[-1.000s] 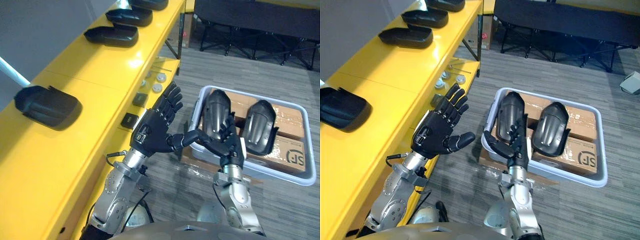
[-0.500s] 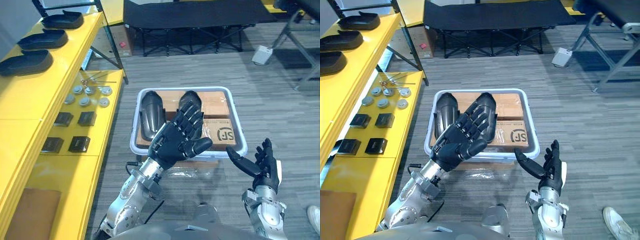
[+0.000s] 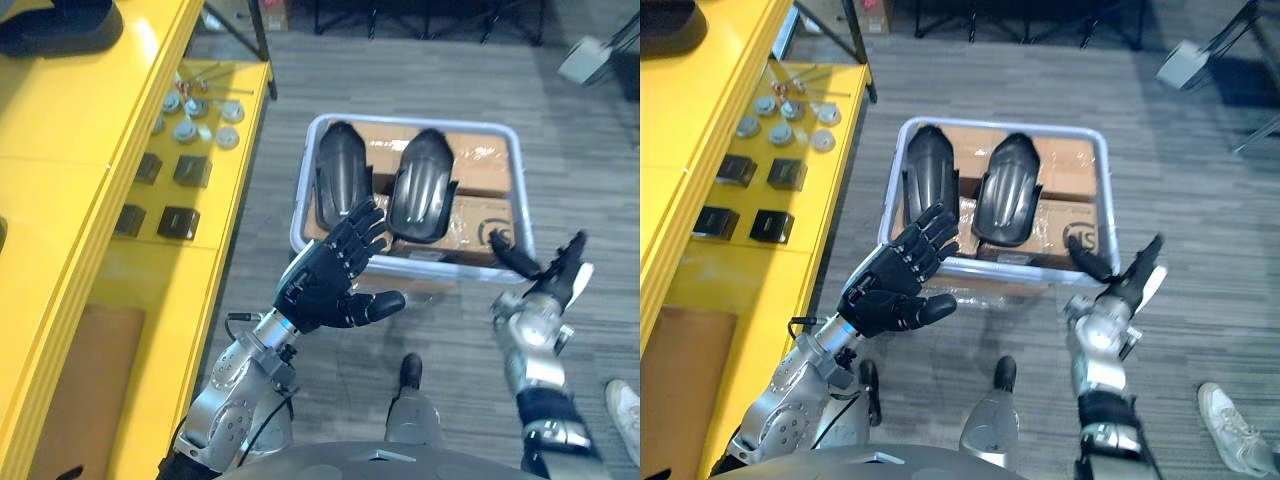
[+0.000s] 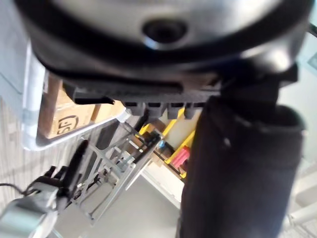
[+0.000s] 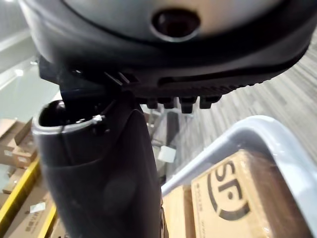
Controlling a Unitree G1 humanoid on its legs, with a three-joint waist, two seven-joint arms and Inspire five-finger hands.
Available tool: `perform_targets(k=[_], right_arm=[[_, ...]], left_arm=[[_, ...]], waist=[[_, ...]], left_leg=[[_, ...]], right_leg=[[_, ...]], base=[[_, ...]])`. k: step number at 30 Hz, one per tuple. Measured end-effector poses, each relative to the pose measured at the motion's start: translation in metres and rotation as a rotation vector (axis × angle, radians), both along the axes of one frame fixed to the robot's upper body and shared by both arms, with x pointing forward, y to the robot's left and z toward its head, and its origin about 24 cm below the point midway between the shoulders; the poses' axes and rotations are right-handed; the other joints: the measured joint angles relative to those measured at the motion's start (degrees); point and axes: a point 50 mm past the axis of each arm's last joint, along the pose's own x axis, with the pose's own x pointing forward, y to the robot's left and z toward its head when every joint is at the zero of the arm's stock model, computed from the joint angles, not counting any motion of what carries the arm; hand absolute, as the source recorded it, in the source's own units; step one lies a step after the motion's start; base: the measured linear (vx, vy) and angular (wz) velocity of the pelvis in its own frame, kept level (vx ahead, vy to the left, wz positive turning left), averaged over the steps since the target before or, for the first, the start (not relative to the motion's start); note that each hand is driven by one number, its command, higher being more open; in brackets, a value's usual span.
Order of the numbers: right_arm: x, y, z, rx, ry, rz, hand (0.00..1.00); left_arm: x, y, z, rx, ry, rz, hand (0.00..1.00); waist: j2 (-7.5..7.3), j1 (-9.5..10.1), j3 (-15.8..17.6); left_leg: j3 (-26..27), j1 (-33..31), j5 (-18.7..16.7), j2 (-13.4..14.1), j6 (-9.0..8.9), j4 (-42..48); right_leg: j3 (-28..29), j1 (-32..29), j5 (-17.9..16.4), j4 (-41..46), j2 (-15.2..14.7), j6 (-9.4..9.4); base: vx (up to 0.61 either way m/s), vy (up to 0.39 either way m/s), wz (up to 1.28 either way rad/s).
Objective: Walk over and take three plastic housings, then place them on the shelf
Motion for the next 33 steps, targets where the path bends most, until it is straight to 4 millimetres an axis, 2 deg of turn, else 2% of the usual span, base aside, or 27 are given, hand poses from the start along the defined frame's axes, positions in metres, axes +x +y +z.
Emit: perform_targets(k=[1,2,4,8,12,14,17,22,26,27,29,33], right_arm=[[0.009,-0.005,0.013,-0.025,-0.025,-0.010,1.00],[0.013,-0.007,0.018,-0.034,-0.035,-0.014,1.00],[0.022,-0.014,0.031,-0.054,-0.055,-0.023,1.00],[0.037,-0.018,0.048,-0.078,-0.070,0.006,1.00],[0.057,-0.025,0.067,-0.101,-0.045,0.051,1.00],[0.062,-0.026,0.071,-0.114,-0.026,0.063,1.00],[0.074,-0.025,0.085,-0.147,-0.001,0.105,1.00],[0.084,-0.030,0.096,-0.146,0.069,0.135,1.00],[0.084,-0.046,0.119,-0.178,0.075,0.108,1.00],[0.085,-0.049,0.125,-0.176,0.087,0.107,0.00],[0.087,-0.051,0.129,-0.164,0.115,0.106,0.00],[0.078,-0.069,0.132,-0.129,0.180,0.071,0.00]], left_arm=[[0.002,0.000,0.002,0.003,-0.009,-0.001,1.00],[0.002,0.001,0.001,0.004,-0.009,0.000,1.00],[0.005,0.001,0.001,0.010,-0.014,-0.001,1.00],[0.008,0.004,-0.010,0.043,0.027,0.011,1.00],[0.010,0.004,-0.013,0.048,0.033,0.016,1.00],[0.013,0.002,-0.014,0.054,0.034,0.010,1.00],[0.018,0.000,-0.017,0.065,0.043,0.008,1.00],[0.021,-0.005,-0.023,0.070,0.076,0.014,1.00],[0.021,-0.010,-0.024,0.061,0.085,0.002,1.00],[0.021,-0.010,-0.025,0.059,0.088,0.001,1.00],[0.021,-0.011,-0.027,0.057,0.100,0.006,1.00],[0.019,-0.014,-0.031,0.062,0.124,0.007,1.00]], waist=[[0.40,0.14,1.4],[0.48,0.39,2.0],[0.06,1.88,3.7],[0.19,2.99,6.0],[0.63,3.49,7.5],[0.74,4.37,7.9],[1.25,4.68,8.9],[2.05,5.71,9.4],[3.33,6.18,10.6],[3.51,6.30,10.9],[3.76,6.33,11.1],[3.88,6.37,11.1]], left_leg=[[-0.7,-1.2,0.0,0.2,-0.02,0.9],[-1.0,-1.7,-0.1,0.4,-0.09,1.3],[-1.9,-3.6,-0.1,0.8,-0.16,2.3],[-2.7,-5.0,-0.1,0.8,-0.15,3.6],[-4.4,-8.3,0.2,0.8,-0.02,4.9],[-4.4,-8.5,0.2,0.7,0.03,4.9],[-5.2,-9.1,0.6,0.6,0.03,4.8],[-6.1,-9.4,2.0,0.3,0.01,2.9],[-7.0,-8.9,4.0,-0.3,0.10,0.3],[-7.0,-8.5,4.6,-0.4,0.00,-0.8],[-6.9,-7.9,5.5,-0.5,-0.04,-2.2],[-7.6,-7.5,7.1,-0.5,-0.26,-4.4]], right_leg=[[-0.6,-0.2,0.0,0.0,0.3,0.00],[-0.6,-0.4,0.0,0.0,0.5,-0.01],[-0.7,-1.5,0.0,0.0,0.9,-0.01],[-1.0,-1.9,0.0,0.2,1.0,-0.02],[-2.3,-3.3,0.0,0.2,1.2,0.00],[-2.3,-3.5,0.0,0.3,1.2,0.04],[-3.3,-3.5,0.1,0.4,1.2,0.16],[-4.5,-4.0,0.2,0.4,1.2,0.22],[-5.3,-4.4,0.2,1.6,0.7,0.22],[-5.4,-4.5,0.2,1.8,0.6,0.22],[-5.4,-4.8,0.1,2.5,0.5,0.20],[-6.6,-4.9,-0.6,2.9,0.5,-0.45]], base=[[-0.10,-0.017,0.23],[-0.11,-0.022,0.13],[-0.10,-0.028,0.08],[-0.06,-0.006,0.06],[-0.05,-0.004,0.14],[-0.01,-0.003,0.06],[0.01,-0.013,0.11],[0.02,-0.022,0.13],[0.01,-0.022,0.15],[-0.03,-0.024,0.04],[-0.05,-0.030,0.04],[-0.07,-0.037,0.08]])
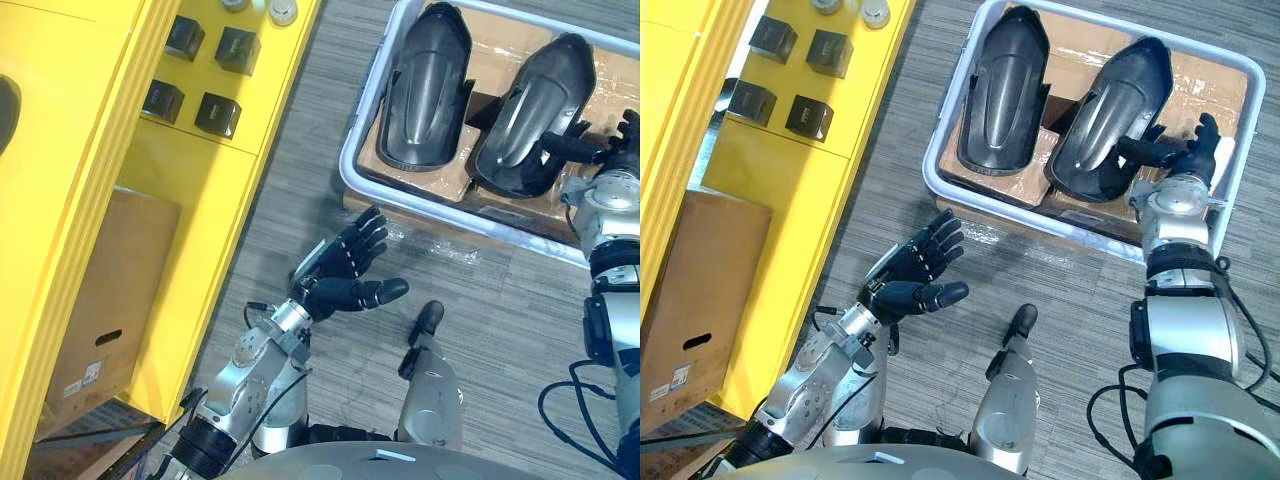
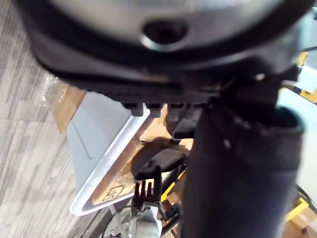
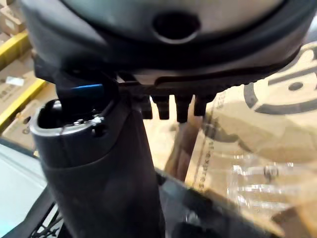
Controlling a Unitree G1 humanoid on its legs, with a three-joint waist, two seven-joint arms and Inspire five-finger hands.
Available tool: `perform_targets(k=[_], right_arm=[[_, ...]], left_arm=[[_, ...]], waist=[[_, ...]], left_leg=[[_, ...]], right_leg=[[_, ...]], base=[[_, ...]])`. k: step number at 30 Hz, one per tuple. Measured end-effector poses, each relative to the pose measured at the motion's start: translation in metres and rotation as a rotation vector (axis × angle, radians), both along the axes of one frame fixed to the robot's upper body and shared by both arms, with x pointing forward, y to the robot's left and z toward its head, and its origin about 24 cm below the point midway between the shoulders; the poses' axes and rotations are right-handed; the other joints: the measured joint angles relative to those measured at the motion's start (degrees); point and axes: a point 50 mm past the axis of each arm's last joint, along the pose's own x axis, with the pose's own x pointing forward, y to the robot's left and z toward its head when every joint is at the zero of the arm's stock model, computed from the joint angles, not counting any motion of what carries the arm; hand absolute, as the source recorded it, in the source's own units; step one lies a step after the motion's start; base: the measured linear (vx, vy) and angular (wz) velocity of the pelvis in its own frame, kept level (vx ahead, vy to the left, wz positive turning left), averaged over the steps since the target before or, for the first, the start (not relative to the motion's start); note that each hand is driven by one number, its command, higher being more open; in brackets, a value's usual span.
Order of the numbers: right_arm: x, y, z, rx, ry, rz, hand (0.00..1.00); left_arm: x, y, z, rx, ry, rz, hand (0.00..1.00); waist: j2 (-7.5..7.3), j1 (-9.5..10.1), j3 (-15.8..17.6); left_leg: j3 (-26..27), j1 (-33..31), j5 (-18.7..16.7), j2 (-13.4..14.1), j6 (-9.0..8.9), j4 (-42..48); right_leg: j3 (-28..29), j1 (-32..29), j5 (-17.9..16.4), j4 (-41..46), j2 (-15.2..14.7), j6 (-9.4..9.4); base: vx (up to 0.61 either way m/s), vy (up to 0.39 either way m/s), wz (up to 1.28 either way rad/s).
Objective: Walk over and take three plastic housings, then place them on the shelf
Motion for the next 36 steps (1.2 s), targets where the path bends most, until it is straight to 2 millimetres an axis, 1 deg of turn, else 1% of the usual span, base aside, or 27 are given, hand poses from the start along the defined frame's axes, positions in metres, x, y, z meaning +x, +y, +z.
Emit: perform_targets(k=[2,4,6,8,10,12,14,17,18,20,22,24,25,27,29,30,31,32,33,35,36], right_arm=[[-0.005,-0.009,0.001,0.014,0.031,-0.006,0.00],[-0.008,-0.014,0.005,0.018,0.031,-0.025,0.00],[-0.010,-0.017,0.005,-0.004,0.058,-0.037,0.00],[-0.013,-0.020,-0.004,-0.006,0.130,-0.062,0.00],[-0.015,-0.020,-0.011,0.038,0.141,-0.074,0.00],[-0.014,-0.018,-0.016,0.060,0.160,-0.070,0.00],[-0.014,-0.014,-0.029,0.083,0.197,-0.071,0.00],[-0.015,-0.012,-0.035,0.089,0.197,-0.102,0.00],[-0.017,-0.013,-0.036,0.088,0.193,-0.133,0.00],[-0.019,-0.015,-0.037,0.079,0.193,-0.159,0.00],[-0.026,-0.020,-0.041,0.036,0.188,-0.224,0.00],[-0.028,-0.021,-0.041,0.007,0.174,-0.254,0.00],[-0.031,-0.020,-0.039,-0.066,0.151,-0.277,0.00],[-0.030,-0.013,-0.038,-0.127,0.128,-0.264,0.00],[-0.028,0.003,-0.043,-0.243,0.104,-0.219,0.00],[-0.028,0.007,-0.045,-0.265,0.102,-0.205,0.00],[-0.026,0.017,-0.051,-0.311,0.101,-0.174,0.00],[-0.025,0.027,-0.057,-0.341,0.105,-0.143,0.00],[-0.025,0.032,-0.061,-0.352,0.111,-0.129,0.00],[-0.024,0.050,-0.073,-0.400,0.120,-0.067,0.00],[-0.023,0.055,-0.074,-0.415,0.119,-0.050,0.00]], left_arm=[[0.000,0.001,-0.001,0.003,0.005,0.007,1.00],[0.000,0.002,-0.001,0.007,0.008,0.009,1.00],[-0.001,0.002,-0.003,0.010,0.014,0.009,1.00],[-0.002,0.003,-0.003,0.019,0.015,0.004,1.00],[-0.003,0.004,-0.004,0.022,0.023,0.005,1.00],[-0.003,0.006,-0.005,0.030,0.024,0.005,1.00],[-0.004,0.009,-0.001,0.027,0.010,0.012,1.00],[-0.007,0.014,0.005,0.010,-0.010,0.033,1.00],[-0.009,0.018,0.006,0.020,-0.015,0.038,1.00],[-0.010,0.021,0.004,0.031,-0.009,0.039,1.00],[-0.014,0.025,0.002,0.043,-0.002,0.040,1.00],[-0.014,0.027,0.004,0.045,-0.012,0.044,1.00],[-0.014,0.029,0.006,0.054,-0.027,0.037,1.00],[-0.013,0.032,0.008,0.055,-0.045,0.034,1.00],[-0.010,0.035,0.012,0.054,-0.071,0.022,1.00],[-0.009,0.035,0.014,0.054,-0.076,0.018,1.00],[-0.008,0.035,0.019,0.055,-0.086,0.005,1.00],[-0.006,0.033,0.023,0.057,-0.099,-0.012,1.00],[-0.004,0.032,0.024,0.060,-0.104,-0.019,1.00],[0.003,0.025,0.029,0.076,-0.105,-0.062,1.00],[0.004,0.023,0.029,0.082,-0.104,-0.071,1.00]], waist=[[0.19,0.02,0.1],[0.55,0.02,0.3],[0.59,-0.07,0.2],[0.60,-0.05,0.2],[0.59,-0.12,0.2],[0.60,-0.12,0.2],[0.61,-0.01,0.2],[0.57,0.06,0.2],[0.57,0.11,0.2],[0.56,0.08,0.2],[0.44,0.17,0.1],[0.21,0.06,-0.1],[0.04,-0.13,-0.2],[-0.27,-0.42,-1.0],[-1.06,-0.79,-4.8],[-1.29,-0.98,-5.8],[-1.92,-1.32,-7.5],[-2.60,-1.47,-8.6],[-2.96,-1.42,-9.4],[-4.65,-1.60,-12.4],[-5.03,-1.73,-13.0]], left_leg=[[-0.5,1.0,1.3,0.1,-0.30,-1.7],[-0.7,2.2,2.4,0.1,-0.33,-3.6],[-0.6,2.9,3.3,0.2,-0.36,-5.1],[-0.5,3.5,4.0,0.2,-0.39,-6.0],[-0.4,4.4,4.3,0.2,-0.46,-6.5],[-0.2,6.2,4.7,0.2,-0.33,-7.8],[0.0,8.3,5.3,0.2,-0.46,-9.7],[0.1,9.7,6.6,0.2,-0.48,-12.0],[0.1,11.1,7.3,0.2,-0.53,-13.6],[0.1,12.2,7.6,0.2,-0.54,-14.4],[0.2,14.0,8.2,0.2,-0.52,-15.9],[0.3,14.6,8.6,0.2,-0.43,-17.0],[0.4,15.7,8.8,0.2,-0.43,-17.3],[0.7,16.5,8.7,0.2,-0.38,-17.3],[1.1,16.4,8.4,0.3,-0.41,-17.4],[1.2,16.4,8.3,0.3,-0.52,-17.4],[1.5,17.0,8.0,0.4,-0.83,-17.4],[1.9,18.2,7.6,0.7,-0.97,-17.4],[2.1,18.6,7.5,0.9,-1.11,-17.4],[2.9,19.4,7.0,1.6,-1.45,-17.4],[3.3,19.7,6.8,1.8,-1.67,-17.4]], right_leg=[[-0.3,0.0,-1.5,1.3,0.0,-0.07],[-0.3,0.0,-2.5,2.4,0.0,-0.55],[-0.3,0.1,-2.6,2.5,0.0,-0.63],[-0.2,0.2,-2.6,2.6,0.0,-0.55],[-0.2,0.7,-2.5,2.6,0.0,-0.39],[-0.1,1.8,-2.5,2.6,0.0,-0.42],[-0.2,3.3,-2.9,2.6,0.1,-0.42],[-0.2,3.6,-3.3,2.6,0.1,-0.50],[-0.3,4.3,-3.4,2.6,0.1,-0.36],[-0.3,5.2,-3.4,2.6,0.1,-0.33],[-0.3,6.3,-3.6,2.5,0.1,-0.11],[-0.3,6.5,-3.7,2.3,0.2,0.03],[-0.3,7.8,-3.5,1.5,0.3,0.23],[-0.3,8.7,-3.4,1.0,0.3,0.43],[-0.2,9.2,-3.0,-0.9,0.7,1.01],[-0.2,9.3,-2.9,-1.2,0.7,1.09],[-0.2,10.1,-2.8,-1.9,0.9,1.18],[-0.1,11.4,-2.7,-2.6,1.2,1.23],[-0.1,11.7,-2.7,-2.7,1.4,1.23],[0.4,12.5,-2.6,-3.7,2.3,1.09],[0.7,12.4,-2.6,-3.8,2.5,1.03]], base=[[-0.07,-0.066,0.10],[-0.06,-0.062,0.08],[-0.03,-0.040,0.01],[0.00,-0.032,0.00],[0.01,-0.018,0.00],[0.02,-0.013,-0.01],[0.00,-0.010,0.02],[0.00,-0.014,0.03],[0.00,-0.024,0.04],[0.00,-0.011,0.02],[0.00,0.000,0.00],[0.00,0.000,0.00],[0.00,0.000,0.00],[0.01,-0.015,-0.04],[0.03,-0.030,-0.06],[0.05,-0.033,-0.04],[0.06,-0.033,-0.08],[0.06,-0.034,-0.10],[0.04,-0.036,-0.12],[0.03,-0.040,-0.17],[0.03,-0.033,-0.28]])
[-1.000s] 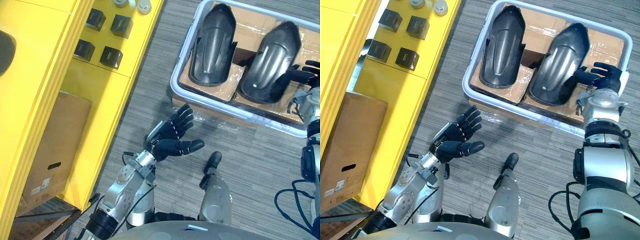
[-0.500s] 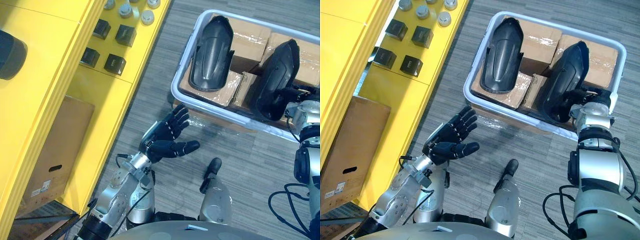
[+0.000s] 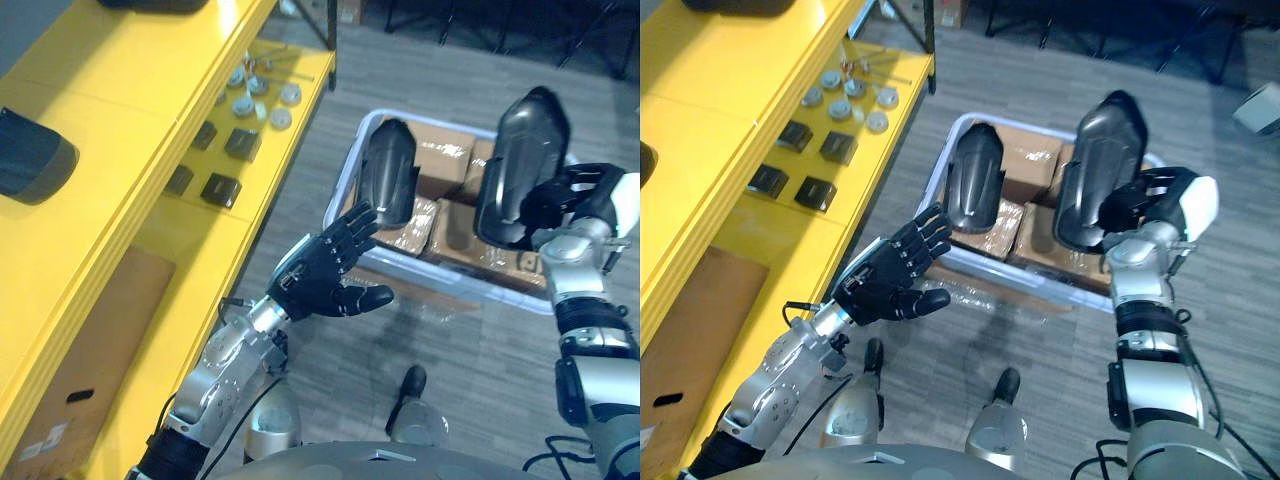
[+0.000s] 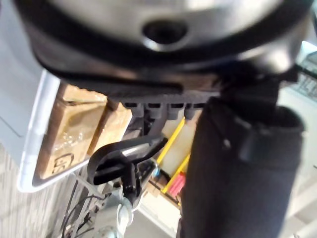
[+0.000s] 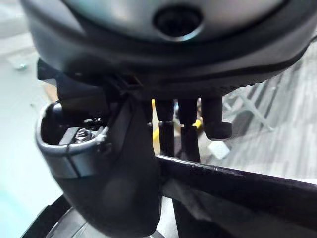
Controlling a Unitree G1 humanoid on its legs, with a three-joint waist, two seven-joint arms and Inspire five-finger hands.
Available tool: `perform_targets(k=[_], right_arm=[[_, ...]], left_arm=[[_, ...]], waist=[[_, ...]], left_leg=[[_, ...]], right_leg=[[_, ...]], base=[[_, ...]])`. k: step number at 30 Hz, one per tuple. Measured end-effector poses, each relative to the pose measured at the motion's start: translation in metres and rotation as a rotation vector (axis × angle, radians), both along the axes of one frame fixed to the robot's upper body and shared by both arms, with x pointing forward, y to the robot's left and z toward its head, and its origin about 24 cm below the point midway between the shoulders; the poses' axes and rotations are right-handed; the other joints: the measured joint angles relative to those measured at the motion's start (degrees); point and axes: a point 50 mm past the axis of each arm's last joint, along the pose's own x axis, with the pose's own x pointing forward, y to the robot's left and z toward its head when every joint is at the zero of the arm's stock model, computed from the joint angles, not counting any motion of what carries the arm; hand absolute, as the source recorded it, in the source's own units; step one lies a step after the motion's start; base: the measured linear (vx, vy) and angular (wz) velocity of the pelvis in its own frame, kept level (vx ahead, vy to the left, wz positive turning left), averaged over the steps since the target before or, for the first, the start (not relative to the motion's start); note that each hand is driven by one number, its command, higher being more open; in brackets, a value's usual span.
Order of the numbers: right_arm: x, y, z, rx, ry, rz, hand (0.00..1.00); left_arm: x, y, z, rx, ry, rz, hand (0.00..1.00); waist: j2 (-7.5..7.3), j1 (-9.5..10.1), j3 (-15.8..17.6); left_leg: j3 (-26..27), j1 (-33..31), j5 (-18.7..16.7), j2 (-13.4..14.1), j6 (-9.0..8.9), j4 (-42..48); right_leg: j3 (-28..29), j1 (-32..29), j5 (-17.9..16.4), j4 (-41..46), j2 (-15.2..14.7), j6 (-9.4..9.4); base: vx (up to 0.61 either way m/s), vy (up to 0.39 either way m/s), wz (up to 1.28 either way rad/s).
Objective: Walk over and take three plastic housings, then place them on the shelf
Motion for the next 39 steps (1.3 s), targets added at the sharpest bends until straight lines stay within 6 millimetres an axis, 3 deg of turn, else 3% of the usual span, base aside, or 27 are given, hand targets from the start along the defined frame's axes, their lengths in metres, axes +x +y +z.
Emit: perform_targets(k=[2,5,10,14,21,31,39], right_arm=[[0.000,0.015,-0.003,-0.056,-0.005,0.066,0.00],[0.002,0.031,0.002,-0.091,-0.036,0.125,0.00],[0.002,0.073,0.005,-0.197,-0.074,0.297,0.00],[-0.001,0.085,0.000,-0.253,-0.074,0.374,0.00],[-0.003,0.111,0.000,-0.236,-0.148,0.498,0.00],[-0.018,0.158,-0.033,-0.279,-0.064,0.735,0.00],[-0.019,0.164,-0.037,-0.284,-0.056,0.757,0.00]], left_arm=[[0.008,-0.011,0.001,0.020,0.032,-0.041,1.00],[0.019,-0.023,-0.007,0.050,0.112,-0.043,1.00],[0.041,-0.038,-0.045,0.177,0.363,0.112,1.00],[0.043,-0.037,-0.060,0.219,0.449,0.201,1.00],[0.053,-0.037,-0.058,0.194,0.482,0.284,1.00],[0.066,-0.046,-0.039,-0.163,0.594,0.297,1.00],[0.064,-0.049,-0.046,-0.279,0.702,0.272,1.00]], waist=[[-1.24,-0.45,-1.5],[-1.80,-1.65,-2.9],[-3.79,-3.64,-5.8],[-4.77,-4.57,-6.6],[-5.95,-4.56,-7.7],[-6.35,-4.62,-8.3],[-6.22,-4.60,-8.6]], left_leg=[[1.3,1.3,-0.2,0.4,-0.17,0.0],[2.2,1.9,-0.3,0.5,-0.28,0.0],[4.9,3.0,-0.7,1.3,-0.44,-0.1],[5.1,3.7,-0.8,1.5,-0.60,-0.1],[5.7,3.7,-0.9,1.3,-0.67,0.0],[5.4,3.8,-0.9,1.3,-0.65,0.0],[4.9,3.8,-0.9,1.3,-0.64,0.0]], right_leg=[[1.0,0.7,0.4,-0.9,0.5,-0.13],[1.9,0.6,0.7,-1.0,0.5,-0.14],[4.1,1.2,3.0,-4.7,1.7,-0.53],[4.4,1.7,3.1,-4.9,1.9,-0.53],[4.9,1.7,4.2,-6.0,2.0,-0.56],[4.6,2.0,4.2,-6.0,2.0,-0.54],[4.1,2.5,4.2,-6.1,1.9,-0.54]], base=[[0.01,-0.029,-0.27],[-0.02,-0.015,-0.18],[-0.03,-0.016,-0.27],[-0.02,-0.014,-0.04],[0.00,-0.002,-0.04],[0.00,-0.001,0.01],[0.00,0.000,0.01]])
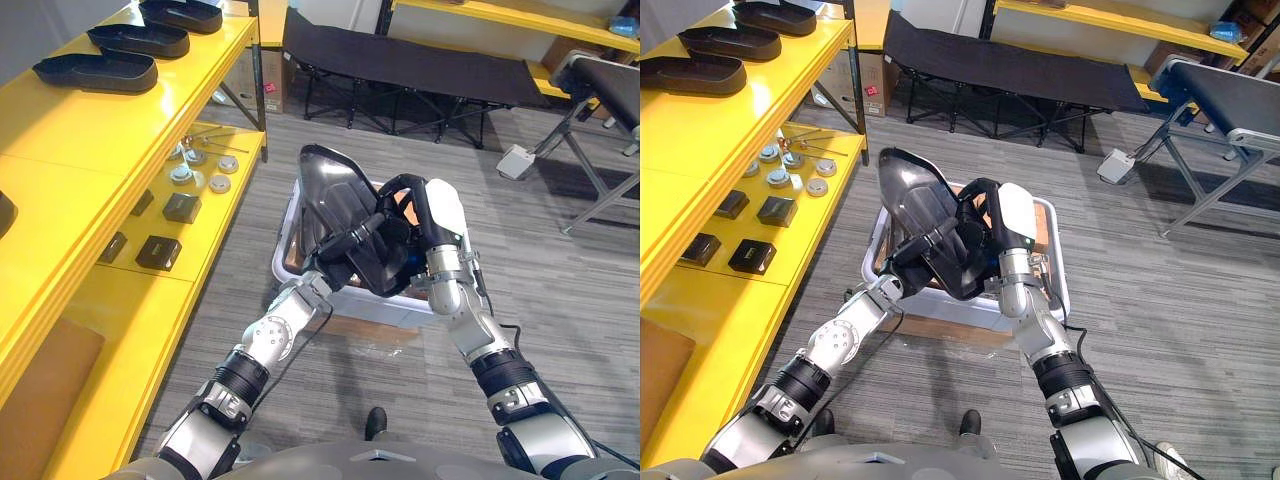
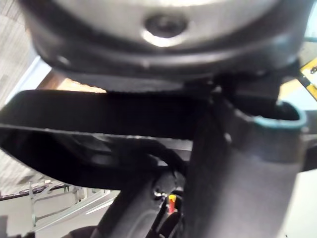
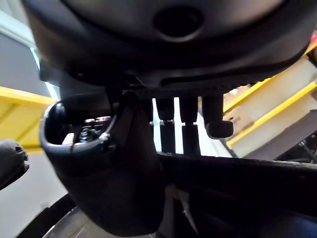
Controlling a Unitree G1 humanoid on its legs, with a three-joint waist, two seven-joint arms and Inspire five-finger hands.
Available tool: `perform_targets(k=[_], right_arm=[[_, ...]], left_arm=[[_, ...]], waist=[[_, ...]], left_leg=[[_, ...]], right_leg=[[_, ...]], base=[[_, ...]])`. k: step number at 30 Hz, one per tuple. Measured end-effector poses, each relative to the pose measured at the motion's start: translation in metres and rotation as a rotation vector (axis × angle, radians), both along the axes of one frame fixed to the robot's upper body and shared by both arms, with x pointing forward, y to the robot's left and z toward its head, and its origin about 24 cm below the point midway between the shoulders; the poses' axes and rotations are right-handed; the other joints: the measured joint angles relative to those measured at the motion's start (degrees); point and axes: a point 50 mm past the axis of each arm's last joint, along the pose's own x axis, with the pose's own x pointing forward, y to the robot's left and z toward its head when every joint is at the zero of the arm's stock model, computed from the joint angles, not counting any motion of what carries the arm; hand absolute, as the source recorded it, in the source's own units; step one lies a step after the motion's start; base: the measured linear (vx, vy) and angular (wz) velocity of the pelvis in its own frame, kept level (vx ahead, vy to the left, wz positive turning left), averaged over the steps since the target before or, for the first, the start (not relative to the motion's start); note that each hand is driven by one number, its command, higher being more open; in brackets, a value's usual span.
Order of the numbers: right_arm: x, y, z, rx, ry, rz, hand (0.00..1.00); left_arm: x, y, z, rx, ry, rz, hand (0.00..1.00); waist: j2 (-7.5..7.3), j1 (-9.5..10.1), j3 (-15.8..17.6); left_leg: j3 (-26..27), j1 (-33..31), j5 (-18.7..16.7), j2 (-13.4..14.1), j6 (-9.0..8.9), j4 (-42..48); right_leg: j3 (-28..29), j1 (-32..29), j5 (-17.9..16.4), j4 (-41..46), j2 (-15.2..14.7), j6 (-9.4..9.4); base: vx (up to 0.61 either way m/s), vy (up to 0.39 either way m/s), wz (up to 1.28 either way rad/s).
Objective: Walk over and take three plastic housings, then place them on the shelf
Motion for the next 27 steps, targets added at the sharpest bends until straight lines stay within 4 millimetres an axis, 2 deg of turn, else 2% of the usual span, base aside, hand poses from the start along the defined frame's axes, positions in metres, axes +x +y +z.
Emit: perform_targets(k=[1,9,15,19,24,25,27], right_arm=[[0.000,0.000,0.000,0.000,-0.001,-0.001,0.00],[-0.007,0.000,-0.009,0.005,0.010,-0.012,0.00],[-0.017,0.013,-0.017,0.013,0.013,0.054,0.00],[-0.018,0.018,-0.015,0.082,0.000,0.044,0.00],[-0.020,0.019,-0.011,0.126,-0.058,0.015,0.00],[-0.020,0.020,-0.009,0.134,-0.075,0.011,1.00],[-0.024,0.019,-0.005,0.151,-0.106,0.004,1.00]], left_arm=[[0.000,0.000,0.000,0.001,0.000,-0.002,0.00],[-0.004,-0.006,-0.003,0.030,0.004,-0.040,0.00],[-0.005,0.006,-0.030,0.103,0.111,0.020,0.00],[-0.005,0.003,-0.026,0.086,0.085,0.027,0.00],[0.000,0.000,-0.017,0.068,0.037,0.043,0.00],[0.000,0.000,-0.014,0.062,0.021,0.048,0.00],[0.001,-0.002,-0.010,0.048,-0.008,0.048,0.00]], waist=[[0.06,0.02,-0.1],[0.59,0.37,-0.7],[0.89,-0.06,-2.0],[0.90,0.32,-2.0],[0.95,-0.09,-2.0],[1.00,-0.27,-2.1],[1.02,-0.23,-2.1]], left_leg=[[0.0,0.0,0.0,0.0,0.00,0.0],[-0.1,0.2,0.0,0.0,0.01,0.0],[0.0,0.9,-0.2,0.0,0.12,0.0],[-0.1,0.9,-0.6,-0.1,0.27,0.0],[0.1,0.9,-0.6,-0.1,0.27,0.0],[0.2,0.9,-0.7,-0.1,0.31,0.0],[0.3,0.9,-0.8,-0.1,0.30,0.0]], right_leg=[[0.0,0.0,0.0,0.0,0.0,0.00],[-0.2,0.3,0.0,0.0,0.0,-0.01],[-0.2,1.0,-0.1,-0.1,0.0,-0.06],[-0.4,1.0,-0.1,-0.1,-0.2,-0.12],[-0.4,0.9,-0.2,-0.1,-0.2,-0.19],[-0.4,0.8,-0.2,-0.1,-0.2,-0.18],[-0.3,0.6,-0.2,-0.1,-0.2,-0.18]], base=[[0.00,0.000,0.00],[0.00,0.000,0.00],[0.00,0.000,-0.01],[0.00,0.000,0.00],[0.00,0.001,-0.01],[0.00,0.001,-0.04],[0.00,0.000,-0.04]])
